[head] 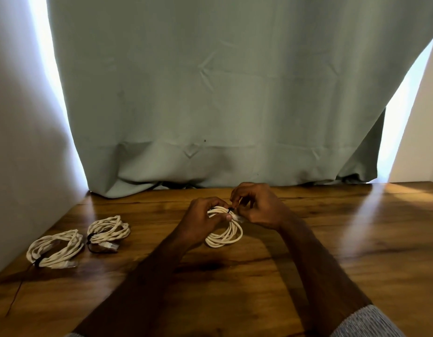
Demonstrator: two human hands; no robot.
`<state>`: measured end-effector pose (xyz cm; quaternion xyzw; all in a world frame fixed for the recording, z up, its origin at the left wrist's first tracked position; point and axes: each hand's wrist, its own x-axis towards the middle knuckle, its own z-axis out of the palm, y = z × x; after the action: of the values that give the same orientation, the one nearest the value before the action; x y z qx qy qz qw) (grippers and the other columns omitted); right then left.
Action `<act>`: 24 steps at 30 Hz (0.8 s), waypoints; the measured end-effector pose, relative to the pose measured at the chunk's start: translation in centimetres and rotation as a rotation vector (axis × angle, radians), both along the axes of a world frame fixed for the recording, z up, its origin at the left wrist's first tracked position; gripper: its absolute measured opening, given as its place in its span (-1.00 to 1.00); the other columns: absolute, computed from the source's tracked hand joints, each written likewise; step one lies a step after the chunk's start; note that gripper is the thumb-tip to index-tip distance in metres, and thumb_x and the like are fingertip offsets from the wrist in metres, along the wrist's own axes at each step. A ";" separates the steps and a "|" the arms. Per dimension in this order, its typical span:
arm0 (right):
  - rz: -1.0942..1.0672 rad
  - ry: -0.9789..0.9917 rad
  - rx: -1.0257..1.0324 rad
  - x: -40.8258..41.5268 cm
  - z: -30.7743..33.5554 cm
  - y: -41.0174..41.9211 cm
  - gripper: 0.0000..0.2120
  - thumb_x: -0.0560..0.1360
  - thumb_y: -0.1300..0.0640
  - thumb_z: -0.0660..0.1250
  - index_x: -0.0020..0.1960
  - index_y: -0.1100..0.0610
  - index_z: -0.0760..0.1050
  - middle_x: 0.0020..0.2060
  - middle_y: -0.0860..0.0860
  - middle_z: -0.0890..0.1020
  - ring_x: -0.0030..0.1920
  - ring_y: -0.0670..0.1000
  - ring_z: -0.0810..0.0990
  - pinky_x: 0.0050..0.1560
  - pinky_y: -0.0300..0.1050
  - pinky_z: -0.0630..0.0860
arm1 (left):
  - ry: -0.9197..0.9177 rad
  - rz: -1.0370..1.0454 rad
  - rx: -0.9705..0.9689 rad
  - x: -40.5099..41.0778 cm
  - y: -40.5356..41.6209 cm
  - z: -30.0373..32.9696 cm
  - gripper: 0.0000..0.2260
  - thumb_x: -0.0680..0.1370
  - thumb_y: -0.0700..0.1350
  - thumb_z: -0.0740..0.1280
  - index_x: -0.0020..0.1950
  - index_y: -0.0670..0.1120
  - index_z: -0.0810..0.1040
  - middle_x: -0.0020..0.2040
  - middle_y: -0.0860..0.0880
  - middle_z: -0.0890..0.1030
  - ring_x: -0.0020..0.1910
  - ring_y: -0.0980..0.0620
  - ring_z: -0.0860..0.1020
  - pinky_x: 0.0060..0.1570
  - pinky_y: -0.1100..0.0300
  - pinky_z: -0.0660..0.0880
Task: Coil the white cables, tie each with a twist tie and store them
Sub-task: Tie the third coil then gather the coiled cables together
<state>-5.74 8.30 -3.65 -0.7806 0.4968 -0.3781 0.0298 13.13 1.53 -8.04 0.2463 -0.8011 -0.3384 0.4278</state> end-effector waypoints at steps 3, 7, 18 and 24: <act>0.023 0.091 -0.034 0.0 0.2 -0.2 -0.89 0.38 0.31 0.44 -0.16 0.14 0.64 -0.10 0.00 0.65 -0.15 -0.11 0.64 -0.19 -0.31 0.56 | 0.013 -0.008 0.021 0.0 0.2 0.1 -0.87 0.45 -0.19 0.53 -0.03 -0.04 0.69 -0.13 0.03 0.72 -0.12 0.11 0.68 -0.12 0.22 0.58; 0.062 0.158 -0.052 0.2 0.6 -0.1 -0.88 0.38 0.21 0.51 -0.18 0.05 0.60 -0.07 0.04 0.66 -0.19 -0.09 0.64 -0.19 -0.16 0.62 | 0.022 0.002 0.033 0.1 0.2 0.1 -0.86 0.45 -0.19 0.53 -0.02 -0.06 0.69 -0.13 0.04 0.72 -0.12 0.11 0.68 -0.13 0.26 0.56; -0.036 0.277 -0.003 1.0 1.1 -0.1 -0.85 0.44 0.08 0.52 -0.13 0.14 0.62 -0.13 -0.02 0.62 -0.18 -0.06 0.63 -0.20 -0.07 0.61 | -0.013 0.019 -0.033 0.0 0.3 0.2 -0.85 0.46 -0.23 0.51 -0.01 -0.03 0.69 -0.12 0.05 0.72 -0.12 0.16 0.67 -0.12 0.27 0.57; -0.066 0.243 0.024 0.9 1.0 0.0 -0.93 0.45 0.13 0.50 -0.14 0.11 0.64 -0.17 -0.06 0.64 -0.19 -0.12 0.63 -0.20 -0.22 0.57 | -0.027 0.040 -0.074 -0.1 0.5 0.2 -0.87 0.47 -0.23 0.49 0.00 -0.09 0.70 -0.12 0.05 0.71 -0.12 0.15 0.67 -0.08 0.16 0.60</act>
<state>-4.85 8.31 -2.68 -0.8035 0.5267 -0.2755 -0.0339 12.99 2.01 -7.82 0.2506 -0.8138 -0.2965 0.4324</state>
